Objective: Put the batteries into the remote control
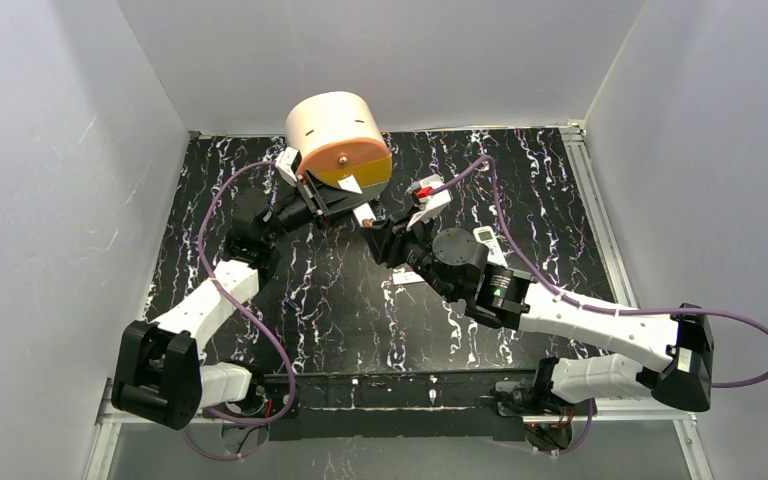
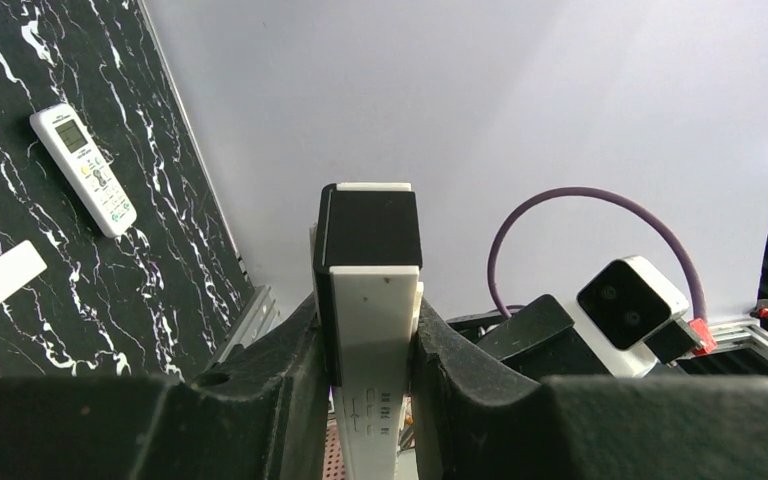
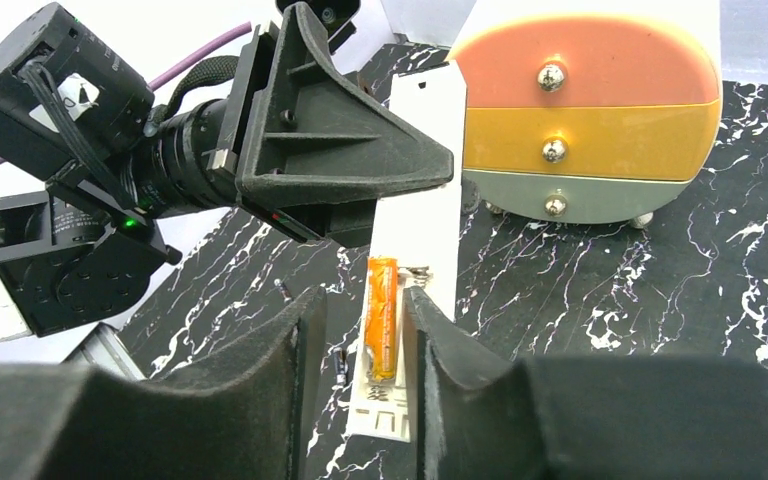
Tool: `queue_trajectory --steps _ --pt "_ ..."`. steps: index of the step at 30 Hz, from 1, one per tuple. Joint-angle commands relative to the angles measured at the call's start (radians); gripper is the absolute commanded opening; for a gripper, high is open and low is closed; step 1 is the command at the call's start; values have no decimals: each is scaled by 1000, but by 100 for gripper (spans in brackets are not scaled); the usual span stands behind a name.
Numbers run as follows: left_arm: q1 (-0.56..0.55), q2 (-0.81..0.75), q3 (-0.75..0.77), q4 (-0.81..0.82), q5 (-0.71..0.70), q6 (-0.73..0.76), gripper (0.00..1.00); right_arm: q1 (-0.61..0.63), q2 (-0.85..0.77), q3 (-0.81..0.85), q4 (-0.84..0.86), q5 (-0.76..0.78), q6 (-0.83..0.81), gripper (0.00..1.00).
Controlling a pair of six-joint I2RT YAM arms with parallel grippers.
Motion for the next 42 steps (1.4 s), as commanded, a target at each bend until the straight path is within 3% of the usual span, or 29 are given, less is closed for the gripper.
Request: queue_trajectory --steps 1,5,11,16,19,22,26,30,35,42 --pt "3 -8 1 48 12 -5 0 2 -21 37 28 51 10 46" --pt "2 -5 -1 48 12 4 0 2 -48 47 58 46 30 64" --pt "3 -3 -1 49 8 18 0 -1 -82 63 87 15 83 79" --pt "3 -18 1 48 -8 33 0 -8 -127 20 72 131 222 98" --pt "2 -39 8 55 -12 42 0 -23 -168 -49 44 231 387 99" --pt "2 -60 9 59 -16 53 0 -72 -215 -109 44 217 521 99" --pt "3 -68 7 59 -21 59 0 -235 -220 -179 69 4 754 99" --pt "3 -60 10 59 -33 65 0 -338 -145 -266 268 -262 963 99" --pt "3 -45 24 59 -43 87 0 -341 -58 -284 402 -389 1049 99" --pt "2 -27 26 59 -57 88 0 -339 -43 -292 466 -408 1078 99"
